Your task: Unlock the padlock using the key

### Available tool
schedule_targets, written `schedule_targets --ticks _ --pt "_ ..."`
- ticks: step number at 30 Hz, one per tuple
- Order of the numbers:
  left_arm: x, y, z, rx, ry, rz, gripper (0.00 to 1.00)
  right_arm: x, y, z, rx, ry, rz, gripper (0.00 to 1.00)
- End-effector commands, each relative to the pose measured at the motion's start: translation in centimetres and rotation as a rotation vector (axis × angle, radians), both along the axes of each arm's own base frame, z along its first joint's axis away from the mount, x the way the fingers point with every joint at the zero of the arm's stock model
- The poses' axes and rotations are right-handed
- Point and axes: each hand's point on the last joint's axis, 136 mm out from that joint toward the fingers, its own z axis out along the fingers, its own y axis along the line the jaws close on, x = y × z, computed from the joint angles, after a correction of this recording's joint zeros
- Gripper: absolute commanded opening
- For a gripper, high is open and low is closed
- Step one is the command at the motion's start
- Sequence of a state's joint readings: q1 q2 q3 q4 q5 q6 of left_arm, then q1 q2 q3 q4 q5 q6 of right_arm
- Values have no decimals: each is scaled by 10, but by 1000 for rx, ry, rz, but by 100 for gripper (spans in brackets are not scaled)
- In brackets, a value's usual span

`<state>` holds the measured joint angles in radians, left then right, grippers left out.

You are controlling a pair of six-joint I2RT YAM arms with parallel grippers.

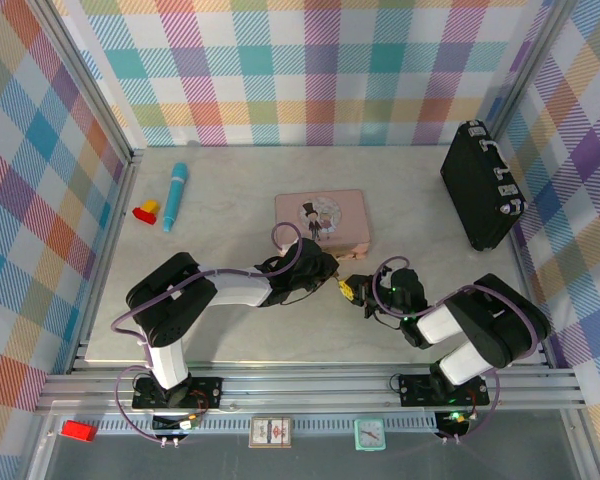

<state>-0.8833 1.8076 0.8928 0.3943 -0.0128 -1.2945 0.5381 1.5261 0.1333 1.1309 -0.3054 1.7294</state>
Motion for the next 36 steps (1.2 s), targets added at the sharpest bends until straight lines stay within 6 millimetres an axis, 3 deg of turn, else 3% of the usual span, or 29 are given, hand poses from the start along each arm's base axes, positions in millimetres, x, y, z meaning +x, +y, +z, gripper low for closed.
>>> schedule_targets --ticks 1,12,36 --pt "3 -24 40 -113 -83 -31 0 1 0 12 33 -43 -10 0" --pt "4 -28 38 -139 -79 -33 0 0 -2 27 22 -74 -14 0" --pt "2 -32 45 -182 -77 -41 0 2 0 26 22 -63 -11 0"
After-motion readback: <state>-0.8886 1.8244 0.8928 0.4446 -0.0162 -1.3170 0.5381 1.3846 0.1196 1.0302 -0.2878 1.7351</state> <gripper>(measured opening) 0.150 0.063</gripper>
